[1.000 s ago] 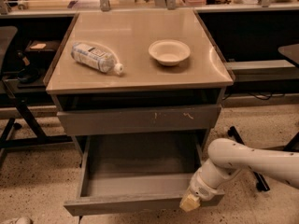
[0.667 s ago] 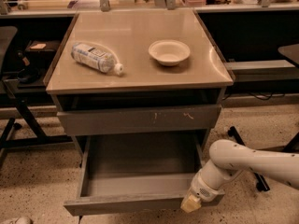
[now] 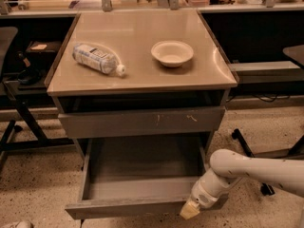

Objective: Close middle drawer

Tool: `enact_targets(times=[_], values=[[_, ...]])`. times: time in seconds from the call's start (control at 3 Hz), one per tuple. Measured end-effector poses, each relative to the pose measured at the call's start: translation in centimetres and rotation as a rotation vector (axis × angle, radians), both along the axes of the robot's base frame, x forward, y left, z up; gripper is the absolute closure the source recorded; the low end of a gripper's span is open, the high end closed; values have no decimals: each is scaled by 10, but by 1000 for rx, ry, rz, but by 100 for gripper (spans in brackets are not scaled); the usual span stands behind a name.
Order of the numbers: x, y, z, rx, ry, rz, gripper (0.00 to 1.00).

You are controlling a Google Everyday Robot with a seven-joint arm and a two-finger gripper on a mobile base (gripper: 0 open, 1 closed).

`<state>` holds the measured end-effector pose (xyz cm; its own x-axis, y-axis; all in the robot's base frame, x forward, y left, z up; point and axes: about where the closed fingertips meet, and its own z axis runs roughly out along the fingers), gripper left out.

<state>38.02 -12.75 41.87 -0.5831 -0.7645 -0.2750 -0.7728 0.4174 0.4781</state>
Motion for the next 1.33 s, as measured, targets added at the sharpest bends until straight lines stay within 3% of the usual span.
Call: enact_targets(times=[1.33], values=[[25,-2,-6,-15,-34,-36,100]])
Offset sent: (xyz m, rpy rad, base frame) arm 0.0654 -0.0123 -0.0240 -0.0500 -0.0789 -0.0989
